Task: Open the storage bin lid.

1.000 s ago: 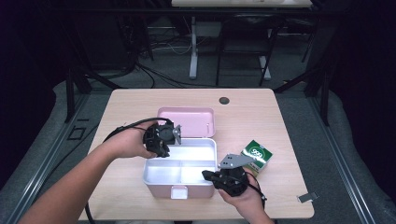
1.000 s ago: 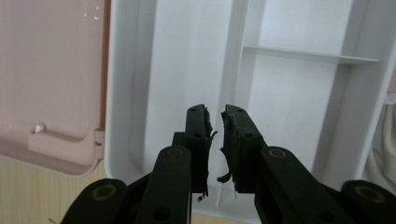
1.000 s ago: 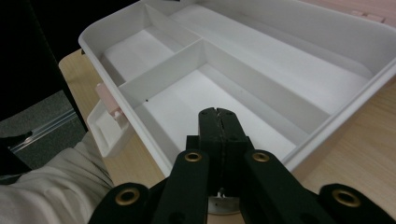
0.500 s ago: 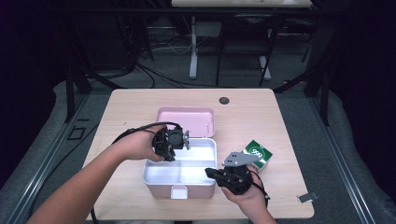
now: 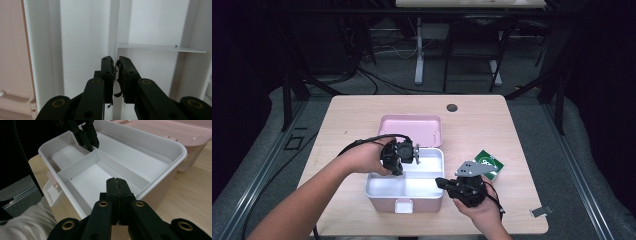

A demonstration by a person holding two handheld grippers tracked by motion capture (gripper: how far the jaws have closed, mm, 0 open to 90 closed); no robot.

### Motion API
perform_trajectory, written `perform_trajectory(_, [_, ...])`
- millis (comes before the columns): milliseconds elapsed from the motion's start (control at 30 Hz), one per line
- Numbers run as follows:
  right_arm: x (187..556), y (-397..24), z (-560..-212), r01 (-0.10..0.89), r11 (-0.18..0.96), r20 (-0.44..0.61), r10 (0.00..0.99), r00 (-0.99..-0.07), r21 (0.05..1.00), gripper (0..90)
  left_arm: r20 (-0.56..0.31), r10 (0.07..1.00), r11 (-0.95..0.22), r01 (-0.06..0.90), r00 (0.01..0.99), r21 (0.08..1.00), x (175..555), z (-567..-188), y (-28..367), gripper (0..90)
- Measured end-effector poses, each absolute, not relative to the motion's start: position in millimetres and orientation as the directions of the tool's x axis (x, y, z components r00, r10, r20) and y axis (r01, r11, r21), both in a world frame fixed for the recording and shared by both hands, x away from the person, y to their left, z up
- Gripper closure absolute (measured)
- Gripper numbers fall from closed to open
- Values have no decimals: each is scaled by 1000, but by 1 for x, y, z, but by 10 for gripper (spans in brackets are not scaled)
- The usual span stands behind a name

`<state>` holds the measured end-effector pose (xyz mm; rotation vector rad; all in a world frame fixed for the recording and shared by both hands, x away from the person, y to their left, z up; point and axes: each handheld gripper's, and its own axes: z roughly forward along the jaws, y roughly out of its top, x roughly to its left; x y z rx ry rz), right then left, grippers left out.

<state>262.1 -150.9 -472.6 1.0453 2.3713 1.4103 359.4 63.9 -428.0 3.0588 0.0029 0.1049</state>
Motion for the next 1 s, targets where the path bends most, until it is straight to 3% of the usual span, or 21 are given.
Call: perform_trajectory(1000, [264,-162,-470,476,273,185,676,-713,836,900,57,-18,-999,-20,998,32,361,-439,51,876])
